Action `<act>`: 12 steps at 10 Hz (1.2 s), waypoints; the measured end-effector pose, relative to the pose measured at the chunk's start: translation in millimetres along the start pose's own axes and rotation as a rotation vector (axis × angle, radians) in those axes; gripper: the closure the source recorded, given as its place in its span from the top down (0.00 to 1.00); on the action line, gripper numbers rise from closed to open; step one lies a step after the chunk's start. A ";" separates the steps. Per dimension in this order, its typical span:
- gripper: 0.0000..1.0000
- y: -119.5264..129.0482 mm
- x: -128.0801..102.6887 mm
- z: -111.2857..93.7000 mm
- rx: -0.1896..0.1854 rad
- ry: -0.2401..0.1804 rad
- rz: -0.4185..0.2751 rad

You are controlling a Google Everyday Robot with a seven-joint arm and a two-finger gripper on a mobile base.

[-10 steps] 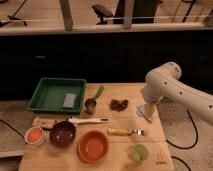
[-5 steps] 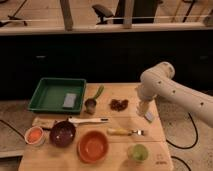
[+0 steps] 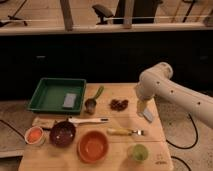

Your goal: Place grapes in red bowl

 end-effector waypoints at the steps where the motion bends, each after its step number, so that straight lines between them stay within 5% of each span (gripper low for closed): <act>1: 0.80 -1.5 -1.9 1.4 0.003 -0.005 0.005; 12: 0.80 -18.0 -31.6 16.7 0.029 -0.071 0.029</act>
